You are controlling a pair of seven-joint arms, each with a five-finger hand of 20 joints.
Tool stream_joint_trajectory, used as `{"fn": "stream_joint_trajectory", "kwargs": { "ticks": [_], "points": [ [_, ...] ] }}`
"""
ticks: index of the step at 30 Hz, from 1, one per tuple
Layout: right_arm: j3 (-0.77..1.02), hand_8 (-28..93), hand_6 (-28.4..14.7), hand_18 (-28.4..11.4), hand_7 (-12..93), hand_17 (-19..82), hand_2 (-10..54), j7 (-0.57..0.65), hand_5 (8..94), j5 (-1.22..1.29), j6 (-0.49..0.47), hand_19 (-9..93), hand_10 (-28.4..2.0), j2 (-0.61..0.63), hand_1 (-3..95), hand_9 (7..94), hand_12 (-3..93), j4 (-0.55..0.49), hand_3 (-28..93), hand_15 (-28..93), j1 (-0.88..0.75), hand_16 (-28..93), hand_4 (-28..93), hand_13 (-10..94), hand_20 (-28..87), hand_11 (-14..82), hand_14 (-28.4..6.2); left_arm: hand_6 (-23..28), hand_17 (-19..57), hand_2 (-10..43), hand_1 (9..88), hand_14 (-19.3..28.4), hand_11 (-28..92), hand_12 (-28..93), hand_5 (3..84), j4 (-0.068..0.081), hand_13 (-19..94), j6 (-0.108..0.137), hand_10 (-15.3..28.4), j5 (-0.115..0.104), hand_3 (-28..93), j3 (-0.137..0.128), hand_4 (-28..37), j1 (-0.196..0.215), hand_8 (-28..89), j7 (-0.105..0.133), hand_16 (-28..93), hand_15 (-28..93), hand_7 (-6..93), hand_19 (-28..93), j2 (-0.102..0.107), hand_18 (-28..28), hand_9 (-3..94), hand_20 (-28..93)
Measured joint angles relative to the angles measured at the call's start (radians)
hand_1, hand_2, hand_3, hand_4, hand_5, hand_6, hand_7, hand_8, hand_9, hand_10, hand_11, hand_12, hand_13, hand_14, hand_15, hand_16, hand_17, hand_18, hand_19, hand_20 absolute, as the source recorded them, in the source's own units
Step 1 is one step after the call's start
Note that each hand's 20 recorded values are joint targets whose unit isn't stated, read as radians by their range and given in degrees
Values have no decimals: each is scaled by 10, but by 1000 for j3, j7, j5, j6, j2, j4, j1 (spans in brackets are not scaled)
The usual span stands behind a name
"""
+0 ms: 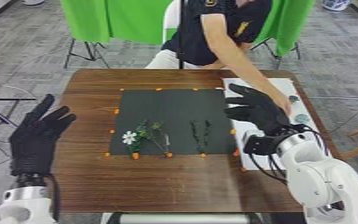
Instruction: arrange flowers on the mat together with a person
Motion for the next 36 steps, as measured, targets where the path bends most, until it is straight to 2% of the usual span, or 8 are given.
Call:
{"fn": "stream_joint_trajectory", "kwargs": {
  "ticks": [4,9,22,36],
  "points": [
    [-2,-120,28,-262,152,79,7,-5,434,-1,-1,516,-148,11,245,450,143,6,747,311,14,132,-265,390,111,108,-179,52,-73,54,194,278,222,118,402,2,308,2,188,1,759,13,-283,-6,-85,-4,-70,506,104,502,5,254,416,231],
    [-8,-119,28,-264,151,78,9,-5,431,-3,-1,515,-148,19,242,447,144,6,748,311,24,141,-265,393,114,105,-181,55,-73,55,195,278,223,118,402,2,308,2,188,2,760,14,-283,-11,-85,-12,-71,506,106,503,5,253,415,231],
    [-10,-116,25,-266,146,76,9,3,422,-9,15,511,-148,19,233,438,144,24,750,298,32,143,-265,389,115,97,-183,57,-73,55,196,278,227,117,404,1,307,5,189,3,760,21,-283,-18,-85,-12,-72,507,107,504,13,253,415,232],
    [18,-114,25,-268,144,73,8,5,418,-12,15,508,-146,19,231,431,145,32,749,277,27,150,-264,384,113,86,-185,58,-73,54,197,277,229,117,404,0,307,6,188,4,761,21,-283,-22,-85,-14,-72,506,108,504,14,253,414,231]
  ]
}}
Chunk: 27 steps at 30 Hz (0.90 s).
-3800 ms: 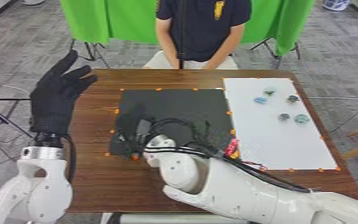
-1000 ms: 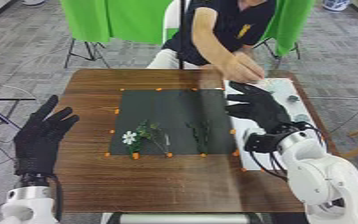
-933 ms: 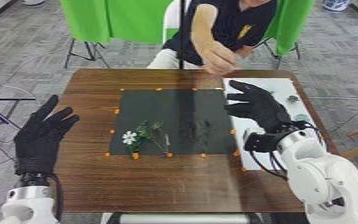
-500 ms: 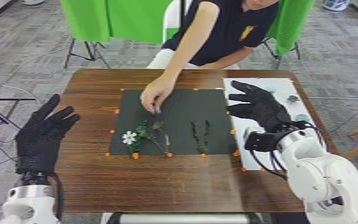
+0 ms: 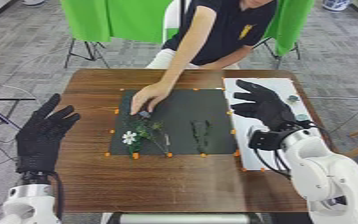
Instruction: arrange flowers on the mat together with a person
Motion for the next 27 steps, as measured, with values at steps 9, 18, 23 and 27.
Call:
{"fn": "stream_joint_trajectory", "kwargs": {
  "ticks": [9,18,23,27],
  "points": [
    [11,-114,26,-271,147,78,6,0,418,0,3,524,-146,-1,237,435,146,-1,751,315,-18,160,-262,402,122,91,-182,61,-73,53,200,278,230,117,401,-1,307,2,189,-1,762,1,-283,0,-84,0,-72,508,111,505,0,253,412,231],
    [48,-116,26,-274,155,91,-10,-2,425,-55,25,537,-149,43,251,441,148,0,763,344,-14,154,-260,419,131,97,-176,61,-73,53,201,278,232,116,399,-2,307,3,189,0,761,1,-283,1,-86,-1,-73,509,113,505,1,253,410,231],
    [63,-118,25,-275,163,112,-17,9,438,-119,84,557,-150,132,263,453,149,18,768,380,-3,153,-258,443,140,106,-173,61,-73,53,202,277,233,116,399,-7,307,6,190,0,761,0,-283,3,-86,-1,-74,509,115,506,1,253,409,231],
    [54,-121,23,-273,168,137,-25,77,447,-255,174,593,-150,217,275,467,150,56,770,430,30,142,-254,471,153,122,-162,62,-73,54,202,277,233,115,400,-10,307,6,191,3,760,-2,-283,3,-86,-2,-73,509,114,506,1,253,409,231]
  ]
}}
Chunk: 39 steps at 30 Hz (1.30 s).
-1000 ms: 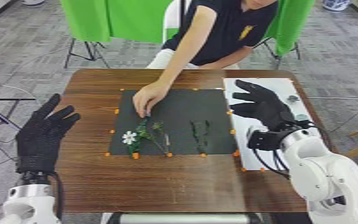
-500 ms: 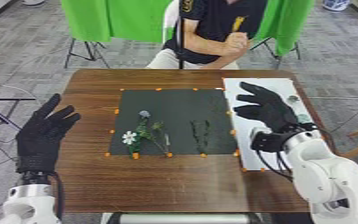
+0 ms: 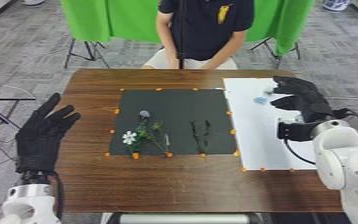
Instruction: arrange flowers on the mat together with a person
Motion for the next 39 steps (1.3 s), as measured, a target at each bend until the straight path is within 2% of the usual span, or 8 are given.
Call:
{"fn": "stream_joint_trajectory", "kwargs": {
  "ticks": [6,12,16,30,32,35,36,39],
  "points": [
    [-11,-123,19,-271,178,173,-45,166,466,-284,4,636,-147,105,306,473,149,69,773,477,39,124,-245,498,167,134,-157,62,-73,53,202,278,233,115,400,-5,306,0,191,8,761,-8,-283,0,-87,-4,-73,509,114,506,-2,253,409,231],
    [-97,-128,28,-271,186,185,-69,289,461,-505,-88,645,-148,179,342,465,148,170,780,482,106,111,-246,507,161,133,-145,61,-73,53,204,279,234,115,399,-7,307,0,190,11,761,-9,-283,0,-87,-7,-74,509,115,506,-3,253,409,230],
    [-136,-132,33,-270,196,190,-82,304,459,-596,-147,643,-146,182,359,463,150,221,784,478,132,105,-249,510,152,133,-142,62,-73,53,204,279,235,115,399,-7,307,0,190,11,762,-9,-283,0,-87,-8,-74,510,116,506,-3,253,409,230],
    [-314,-165,64,-239,252,210,-95,269,540,-704,-164,580,-116,181,453,515,144,341,780,406,212,117,-281,551,114,147,-102,62,-73,52,207,278,234,115,397,-3,306,0,191,12,763,-3,-283,-17,-87,-23,-75,510,116,507,-13,253,408,230],
    [-328,-162,69,-211,255,249,-95,263,595,-717,-166,551,-104,179,482,558,138,348,765,357,220,118,-282,588,103,142,-95,62,-73,52,207,277,233,115,397,-3,306,-2,191,16,764,-4,-283,-18,-87,-31,-75,510,116,508,-18,253,408,230],
    [-348,-62,60,-132,269,291,-95,252,679,-765,-166,514,-89,179,573,620,136,359,665,259,228,192,-282,652,102,138,-67,62,-73,52,208,278,233,115,397,-3,306,-2,191,22,763,-6,-283,-18,-87,-40,-75,510,117,508,-25,253,408,229],
    [-357,-49,56,-105,270,308,-95,248,715,-790,-165,511,-85,180,601,641,139,364,643,230,231,248,-282,673,103,144,-41,63,-73,52,208,278,233,115,397,-3,306,-2,191,23,763,-6,-283,-18,-88,-40,-75,510,117,508,-26,253,408,229],
    [-399,-23,49,-56,259,355,-95,239,776,-870,-151,492,-76,186,641,692,173,382,634,205,241,315,-282,724,115,137,1,64,-73,52,208,278,235,115,398,-3,306,-2,191,23,763,-7,-283,-18,-88,-42,-74,511,117,508,-27,253,408,229]
  ]
}}
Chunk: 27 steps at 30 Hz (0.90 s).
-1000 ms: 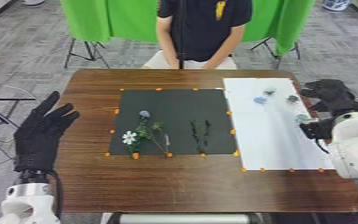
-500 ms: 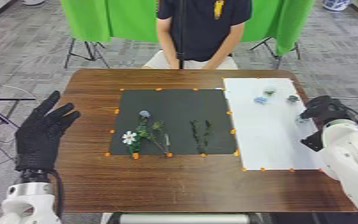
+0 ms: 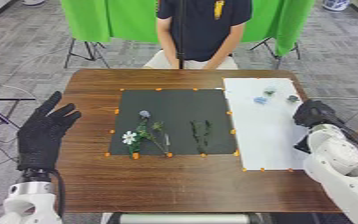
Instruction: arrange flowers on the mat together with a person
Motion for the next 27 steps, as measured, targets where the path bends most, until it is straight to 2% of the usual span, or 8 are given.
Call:
{"fn": "stream_joint_trajectory", "kwargs": {
  "ticks": [1,2,5,9,11,14,20,27],
  "points": [
    [-13,-13,46,-42,251,364,-95,0,789,-18,12,499,-71,2,649,715,205,5,634,203,3,324,-282,737,135,114,10,64,-73,52,208,278,235,115,398,0,306,0,191,0,763,0,-283,0,-88,-1,-74,510,116,508,0,253,408,229],
    [-23,-6,44,-26,244,359,-95,0,800,-26,27,550,-67,3,656,739,239,8,634,202,4,333,-282,748,128,83,15,64,-73,52,208,277,235,115,398,0,306,0,191,0,764,0,-283,0,-87,-2,-74,510,117,508,0,253,408,229],
    [-39,11,40,21,237,341,-95,0,822,-27,73,762,-59,5,671,792,286,17,631,215,5,351,-283,783,-78,52,24,64,-73,52,209,277,235,115,398,0,306,-1,191,2,763,0,-283,0,-87,-6,-74,511,117,508,-1,253,408,229],
    [-49,28,35,66,250,341,-95,0,831,-28,114,902,-57,6,682,818,300,26,642,229,2,359,-283,811,-235,59,25,64,-73,52,209,278,235,115,397,0,306,-1,191,2,762,-4,-283,1,-87,-7,-75,510,118,508,-3,253,408,229],
    [-48,32,36,82,254,350,-95,4,837,-28,131,925,-55,5,686,828,303,25,647,235,-3,365,-283,821,-261,62,24,64,-73,52,209,278,235,115,398,0,306,-1,191,1,763,-9,-283,4,-88,-7,-75,510,118,508,-4,253,409,229],
    [-27,41,42,82,263,362,-95,9,843,-33,162,930,-53,1,688,843,306,8,648,246,-27,369,-283,838,-262,70,21,64,-73,51,209,278,235,115,398,0,306,-1,191,1,763,-19,-283,12,-88,-7,-75,510,118,508,-8,253,408,229],
    [1,48,45,80,264,370,-95,8,847,-64,248,931,-54,0,688,855,308,-102,653,253,-79,373,-283,850,-261,71,16,64,-73,51,210,278,236,115,398,-2,306,-1,191,-2,764,-39,-283,38,-88,-7,-75,510,118,508,-13,253,408,229],
    [-109,53,44,72,259,370,-95,-86,848,-60,254,932,-55,-4,686,855,312,-231,658,256,16,378,-283,848,-254,71,15,64,-73,51,210,278,236,115,398,-8,306,2,191,-11,764,-58,-283,70,-88,1,-75,511,118,508,-14,252,408,228]
  ]
}}
